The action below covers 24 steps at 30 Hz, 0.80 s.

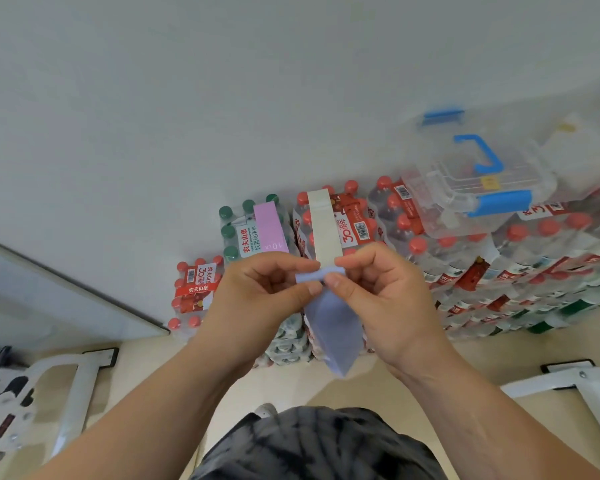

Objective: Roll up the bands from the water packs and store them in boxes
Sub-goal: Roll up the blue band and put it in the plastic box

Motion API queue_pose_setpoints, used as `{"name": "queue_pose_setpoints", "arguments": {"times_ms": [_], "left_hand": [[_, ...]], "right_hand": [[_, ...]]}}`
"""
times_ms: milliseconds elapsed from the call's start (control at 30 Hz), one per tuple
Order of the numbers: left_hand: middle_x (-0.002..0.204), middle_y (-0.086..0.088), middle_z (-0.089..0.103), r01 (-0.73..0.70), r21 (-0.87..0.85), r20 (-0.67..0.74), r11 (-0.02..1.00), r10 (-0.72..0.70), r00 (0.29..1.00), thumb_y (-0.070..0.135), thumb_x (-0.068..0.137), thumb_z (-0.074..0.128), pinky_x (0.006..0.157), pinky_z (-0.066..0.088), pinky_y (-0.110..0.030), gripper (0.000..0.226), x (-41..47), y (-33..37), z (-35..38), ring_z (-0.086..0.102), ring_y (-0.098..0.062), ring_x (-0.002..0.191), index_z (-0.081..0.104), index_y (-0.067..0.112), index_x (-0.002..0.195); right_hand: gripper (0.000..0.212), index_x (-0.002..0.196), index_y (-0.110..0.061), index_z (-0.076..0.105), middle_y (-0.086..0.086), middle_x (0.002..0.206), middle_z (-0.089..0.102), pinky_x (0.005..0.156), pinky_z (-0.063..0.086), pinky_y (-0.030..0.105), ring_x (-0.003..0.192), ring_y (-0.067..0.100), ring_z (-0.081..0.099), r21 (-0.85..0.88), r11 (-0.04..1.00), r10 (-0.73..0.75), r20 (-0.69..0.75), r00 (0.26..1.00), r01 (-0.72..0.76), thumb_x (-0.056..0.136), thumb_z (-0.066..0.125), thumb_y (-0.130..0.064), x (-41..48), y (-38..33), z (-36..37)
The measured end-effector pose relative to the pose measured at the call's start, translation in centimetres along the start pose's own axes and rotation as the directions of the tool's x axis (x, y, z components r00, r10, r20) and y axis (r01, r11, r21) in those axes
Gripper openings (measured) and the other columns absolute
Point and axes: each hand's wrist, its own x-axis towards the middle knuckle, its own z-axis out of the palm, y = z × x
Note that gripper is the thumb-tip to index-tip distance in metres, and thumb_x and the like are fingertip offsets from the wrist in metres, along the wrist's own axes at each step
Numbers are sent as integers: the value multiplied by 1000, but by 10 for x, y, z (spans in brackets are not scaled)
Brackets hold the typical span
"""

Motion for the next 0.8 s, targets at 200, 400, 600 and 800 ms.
{"name": "queue_pose_setpoints", "arguments": {"times_ms": [200,400,600,800], "left_hand": [[88,-12,78,26,2,-4,1000,-26,1000,12,80,75,71,62,-39,17,2,2,1,75,-30,84,80,15,96],[74,-4,75,-52,24,-124,998,55,991,24,69,79,69,56,-26,16,5,-7,14,68,-16,70,82,30,83],[73,-7,74,-82,44,-123,996,87,989,23,68,80,67,57,-25,14,4,-4,18,66,-17,68,81,28,81],[77,-7,76,-84,29,-64,996,86,994,21,67,79,69,58,-27,15,0,0,17,70,-21,72,81,25,81]], "right_hand": [[20,88,-26,68,3,77,74,69,57,30,74,21,70,25,999,29,17,999,-29,87,74,-6,2,-3,-3],[30,108,-24,62,6,76,75,74,57,32,75,21,72,28,996,87,-68,994,-86,85,77,-12,4,-1,-5],[23,102,-24,70,-2,78,76,71,55,20,76,11,73,39,995,93,-67,993,-90,80,78,-21,4,-9,-7],[16,98,-21,72,-3,82,78,74,56,20,80,12,75,63,994,98,-77,992,-93,86,74,-10,3,-8,-6]]}}
